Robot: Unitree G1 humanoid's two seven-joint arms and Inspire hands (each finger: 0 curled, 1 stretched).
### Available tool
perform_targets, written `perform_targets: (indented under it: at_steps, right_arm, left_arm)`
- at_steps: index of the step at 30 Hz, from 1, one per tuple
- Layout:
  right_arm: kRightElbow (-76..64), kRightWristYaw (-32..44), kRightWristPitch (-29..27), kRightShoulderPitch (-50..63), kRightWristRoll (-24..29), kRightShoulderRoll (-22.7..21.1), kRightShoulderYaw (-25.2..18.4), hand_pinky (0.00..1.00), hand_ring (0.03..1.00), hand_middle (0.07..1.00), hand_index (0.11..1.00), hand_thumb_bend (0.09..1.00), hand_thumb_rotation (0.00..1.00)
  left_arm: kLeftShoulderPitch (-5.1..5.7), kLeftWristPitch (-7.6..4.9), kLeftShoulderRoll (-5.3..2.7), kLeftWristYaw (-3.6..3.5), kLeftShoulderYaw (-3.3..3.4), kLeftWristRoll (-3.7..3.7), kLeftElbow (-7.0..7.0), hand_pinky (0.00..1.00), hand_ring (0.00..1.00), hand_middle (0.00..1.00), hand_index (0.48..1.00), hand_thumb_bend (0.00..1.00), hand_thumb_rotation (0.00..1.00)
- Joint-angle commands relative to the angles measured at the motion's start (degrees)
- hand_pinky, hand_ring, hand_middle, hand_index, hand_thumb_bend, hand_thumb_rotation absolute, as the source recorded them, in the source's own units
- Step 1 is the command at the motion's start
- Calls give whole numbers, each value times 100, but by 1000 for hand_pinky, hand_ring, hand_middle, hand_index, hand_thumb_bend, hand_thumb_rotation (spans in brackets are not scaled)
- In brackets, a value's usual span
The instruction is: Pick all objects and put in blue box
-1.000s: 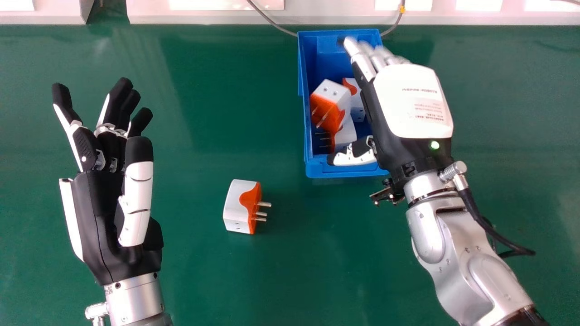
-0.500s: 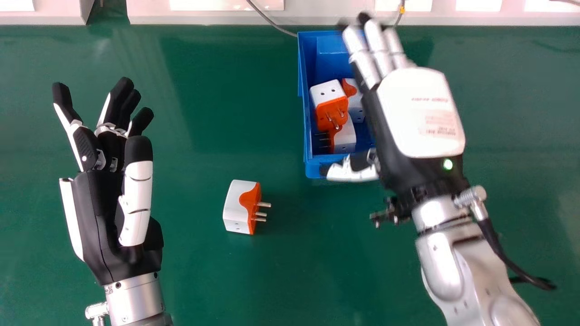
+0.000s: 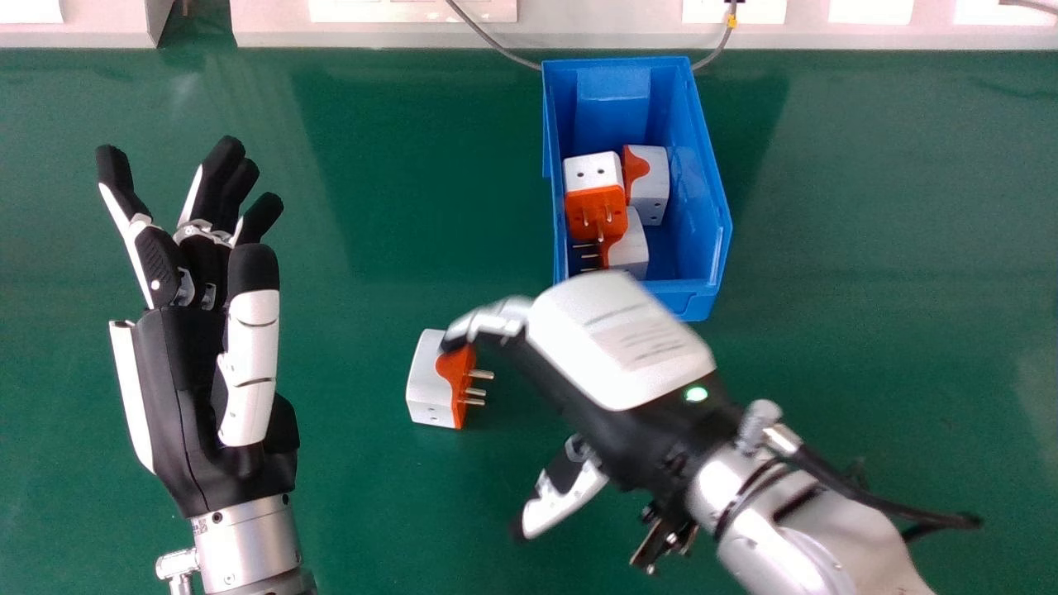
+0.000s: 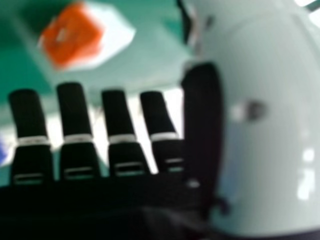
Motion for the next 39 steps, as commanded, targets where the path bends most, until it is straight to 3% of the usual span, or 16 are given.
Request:
perform_targets:
  at_steps: [1, 3, 5, 14, 19, 25, 29, 35, 39]
  right_arm:
    - [212, 88, -54, -260, 14, 149, 82, 538, 634, 700, 739, 879, 122]
    - [490, 101, -76, -422, 17, 229, 115, 547, 657, 722, 743, 868, 121]
    - [782, 41, -143, -607, 45, 280, 118, 563, 676, 737, 744, 863, 124]
    - [1858, -147, -354, -1446, 117, 509, 140, 593, 741, 806, 758, 840, 146]
    - [1670, -119, -362, -1604, 200, 520, 53, 577, 725, 812, 759, 818, 147]
    - [1592, -551, -457, -1725, 65, 521, -17, 542, 717, 811, 745, 826, 135]
    - [1898, -798, -523, -1837, -27, 539, 108, 553, 743, 825, 739, 828, 142]
    - [2491, -922, -645, -2040, -131, 668, 353, 563, 741, 823, 735, 815, 144]
    - [3041, -973, -660, -2233, -232, 811, 581, 577, 769, 844, 734, 819, 142]
  left_arm:
    - [6, -86, -281, -51, -55, -39, -103, 858, 886, 876, 867, 682, 602]
    - [-4, -92, -260, -121, -73, -117, -87, 862, 887, 877, 869, 688, 601]
    - [-11, -98, -255, -160, -73, -150, -71, 868, 890, 877, 871, 686, 599]
    - [-23, -128, -276, -170, -44, -131, -52, 864, 888, 875, 870, 687, 598]
    - [18, -119, -310, -77, -20, -40, -99, 855, 885, 874, 867, 676, 597]
    - [2, -157, -300, 1, 11, 104, -40, 838, 880, 874, 867, 657, 619]
    - [-6, -170, -299, -11, -3, 61, -31, 840, 879, 874, 865, 654, 618]
    - [-27, -169, -282, -104, -26, -127, -36, 855, 882, 875, 867, 652, 598]
    - [-55, -185, -274, -178, -23, -210, -2, 852, 878, 868, 862, 666, 588]
